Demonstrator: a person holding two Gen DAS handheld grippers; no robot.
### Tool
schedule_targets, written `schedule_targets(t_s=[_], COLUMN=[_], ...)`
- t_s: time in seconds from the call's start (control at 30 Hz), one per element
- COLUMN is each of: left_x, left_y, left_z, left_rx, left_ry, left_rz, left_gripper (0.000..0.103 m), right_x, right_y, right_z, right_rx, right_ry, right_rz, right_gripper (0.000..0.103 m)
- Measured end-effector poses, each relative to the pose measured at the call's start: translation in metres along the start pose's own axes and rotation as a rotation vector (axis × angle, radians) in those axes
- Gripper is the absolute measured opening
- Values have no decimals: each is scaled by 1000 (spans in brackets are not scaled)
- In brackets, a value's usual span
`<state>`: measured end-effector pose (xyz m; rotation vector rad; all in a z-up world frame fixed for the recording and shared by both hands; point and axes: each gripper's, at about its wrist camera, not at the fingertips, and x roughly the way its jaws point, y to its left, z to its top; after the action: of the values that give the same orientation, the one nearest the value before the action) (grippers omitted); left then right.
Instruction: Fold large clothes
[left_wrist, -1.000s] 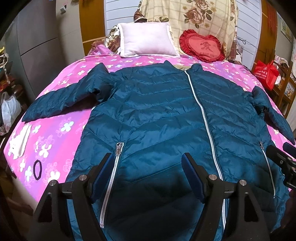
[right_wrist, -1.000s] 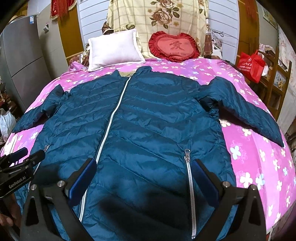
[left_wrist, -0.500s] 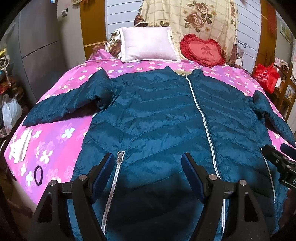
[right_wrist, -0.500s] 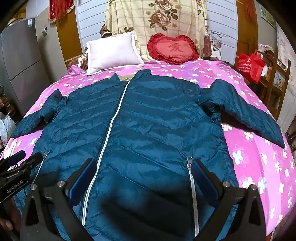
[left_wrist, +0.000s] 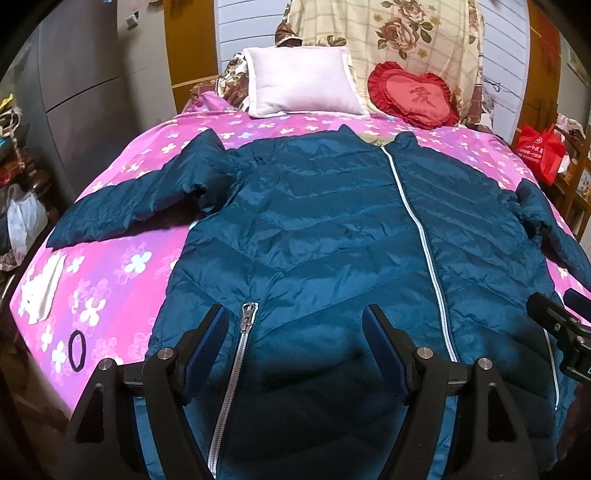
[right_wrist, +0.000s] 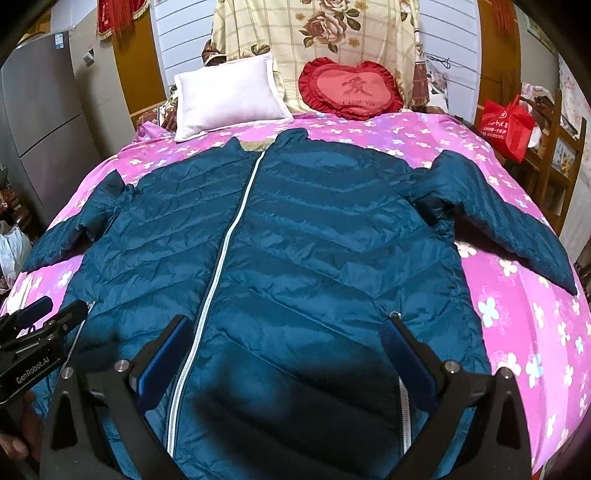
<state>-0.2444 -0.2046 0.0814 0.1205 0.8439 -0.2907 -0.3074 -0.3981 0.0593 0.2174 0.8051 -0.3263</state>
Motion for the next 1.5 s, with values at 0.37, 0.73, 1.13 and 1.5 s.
schedule_targets(t_s=[0.37, 0.73, 1.13, 1.5], left_x=[-1, -1, 3, 10], left_y=[2, 1, 5, 10], left_z=[-1, 0, 12, 40], left_rx=[-9, -7, -7, 3], left_ry=[-6, -10, -21, -47], left_rz=[3, 15, 29, 50], left_gripper=[52, 52, 52, 52], right_x=[3, 6, 20, 36], right_y=[6, 8, 24, 31], right_z=[-1, -2, 11, 43], right_rx=[-12, -23, -40, -14], right_ry=[11, 15, 31, 17], right_rz=[-5, -1, 22, 81], right_gripper=[103, 103, 103, 103])
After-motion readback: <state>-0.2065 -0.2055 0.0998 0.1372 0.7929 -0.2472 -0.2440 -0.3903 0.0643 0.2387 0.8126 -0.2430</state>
